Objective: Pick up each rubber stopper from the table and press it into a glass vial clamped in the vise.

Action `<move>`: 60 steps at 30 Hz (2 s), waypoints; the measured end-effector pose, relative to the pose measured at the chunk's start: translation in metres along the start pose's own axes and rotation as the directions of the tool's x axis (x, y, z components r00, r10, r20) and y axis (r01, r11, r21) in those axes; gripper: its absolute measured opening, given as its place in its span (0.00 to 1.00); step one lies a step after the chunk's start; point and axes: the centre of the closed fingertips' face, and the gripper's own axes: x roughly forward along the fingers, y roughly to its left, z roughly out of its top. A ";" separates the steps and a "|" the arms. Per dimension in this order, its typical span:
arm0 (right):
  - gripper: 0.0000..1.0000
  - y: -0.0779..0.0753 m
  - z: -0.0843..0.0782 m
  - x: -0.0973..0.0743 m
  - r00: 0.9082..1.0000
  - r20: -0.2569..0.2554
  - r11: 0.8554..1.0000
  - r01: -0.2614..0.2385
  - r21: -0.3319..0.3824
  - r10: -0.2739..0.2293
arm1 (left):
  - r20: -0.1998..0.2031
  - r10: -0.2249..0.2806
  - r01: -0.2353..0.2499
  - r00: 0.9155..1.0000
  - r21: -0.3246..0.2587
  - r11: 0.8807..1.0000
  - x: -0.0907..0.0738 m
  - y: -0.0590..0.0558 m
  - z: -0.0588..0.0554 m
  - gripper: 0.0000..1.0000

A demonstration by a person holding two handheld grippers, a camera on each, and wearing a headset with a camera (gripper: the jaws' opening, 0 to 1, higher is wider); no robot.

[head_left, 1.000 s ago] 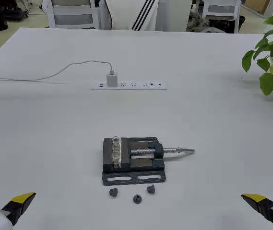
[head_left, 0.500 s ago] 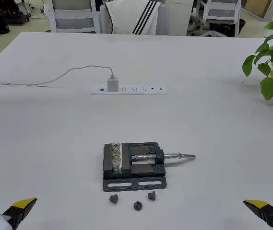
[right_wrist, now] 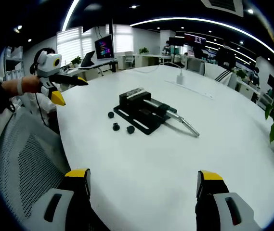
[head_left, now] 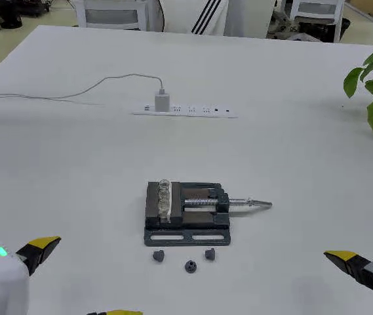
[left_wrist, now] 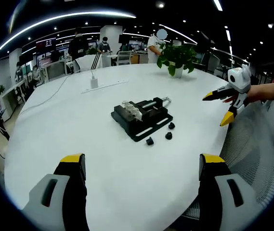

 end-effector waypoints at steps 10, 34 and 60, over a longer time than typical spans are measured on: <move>0.83 0.004 0.016 0.019 0.990 -0.062 0.982 -0.134 -0.136 0.126 | -0.013 0.001 -0.001 1.000 0.018 1.000 0.001 -0.001 0.000 0.97; 0.46 0.023 0.048 0.077 0.949 -0.114 0.909 -0.313 -0.275 0.293 | -0.035 -0.034 0.035 0.999 0.033 0.999 0.015 -0.016 -0.003 0.96; 0.16 0.030 0.050 0.110 0.928 -0.140 0.878 -0.372 -0.300 0.346 | -0.056 -0.043 0.043 0.998 0.006 0.999 0.016 -0.017 -0.011 0.94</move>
